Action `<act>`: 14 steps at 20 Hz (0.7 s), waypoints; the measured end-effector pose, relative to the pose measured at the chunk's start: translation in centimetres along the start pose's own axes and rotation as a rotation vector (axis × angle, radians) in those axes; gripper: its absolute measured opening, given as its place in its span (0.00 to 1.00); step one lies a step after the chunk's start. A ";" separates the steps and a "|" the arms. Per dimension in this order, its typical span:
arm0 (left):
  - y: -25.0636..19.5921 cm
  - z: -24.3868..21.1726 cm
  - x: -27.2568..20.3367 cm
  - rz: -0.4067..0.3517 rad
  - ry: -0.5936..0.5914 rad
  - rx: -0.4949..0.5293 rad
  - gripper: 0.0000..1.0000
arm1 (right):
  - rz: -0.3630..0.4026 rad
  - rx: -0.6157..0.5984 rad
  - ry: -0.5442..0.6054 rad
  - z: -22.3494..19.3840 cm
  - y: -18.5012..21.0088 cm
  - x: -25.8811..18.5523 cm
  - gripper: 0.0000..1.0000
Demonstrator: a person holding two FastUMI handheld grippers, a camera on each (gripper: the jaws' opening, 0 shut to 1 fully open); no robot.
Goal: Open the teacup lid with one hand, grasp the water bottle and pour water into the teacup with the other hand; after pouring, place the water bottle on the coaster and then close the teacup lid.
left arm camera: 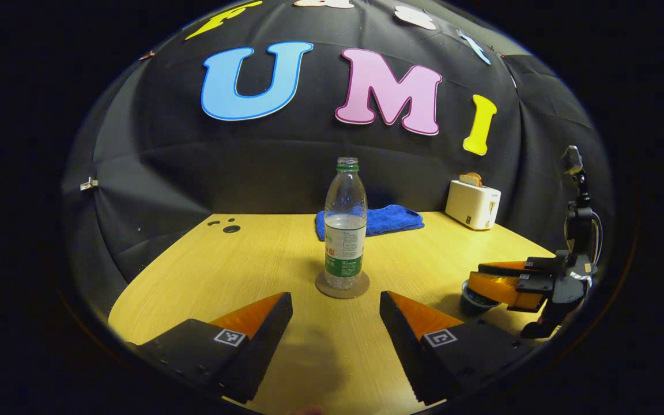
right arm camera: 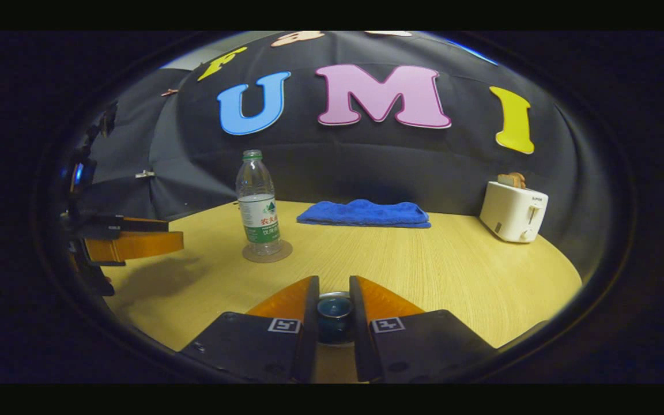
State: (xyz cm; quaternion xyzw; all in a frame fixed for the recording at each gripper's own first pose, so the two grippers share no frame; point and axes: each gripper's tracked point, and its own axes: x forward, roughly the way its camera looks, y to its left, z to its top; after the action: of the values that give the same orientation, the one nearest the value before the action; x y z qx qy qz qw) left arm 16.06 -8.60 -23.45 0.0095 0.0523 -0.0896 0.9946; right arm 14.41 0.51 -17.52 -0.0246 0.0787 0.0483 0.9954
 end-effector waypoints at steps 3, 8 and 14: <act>-0.2 0.1 -0.4 0.004 -0.004 -0.013 0.96 | -0.005 -0.008 0.008 -0.4 -0.3 0.2 0.31; -0.3 0.4 -1.1 0.031 0.005 -0.045 0.96 | -0.009 0.027 0.018 -0.2 -0.8 0.4 0.36; 0.3 3.2 -2.9 0.118 -0.023 -0.052 0.95 | -0.033 0.035 -0.019 5.5 -2.4 -4.3 0.94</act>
State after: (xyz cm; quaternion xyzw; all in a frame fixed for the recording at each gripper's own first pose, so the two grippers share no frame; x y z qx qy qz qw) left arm 13.56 -7.88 -19.92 -0.0144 0.0427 -0.0298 0.9985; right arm 11.25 -2.01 -11.33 -0.0082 0.0696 0.0306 0.9971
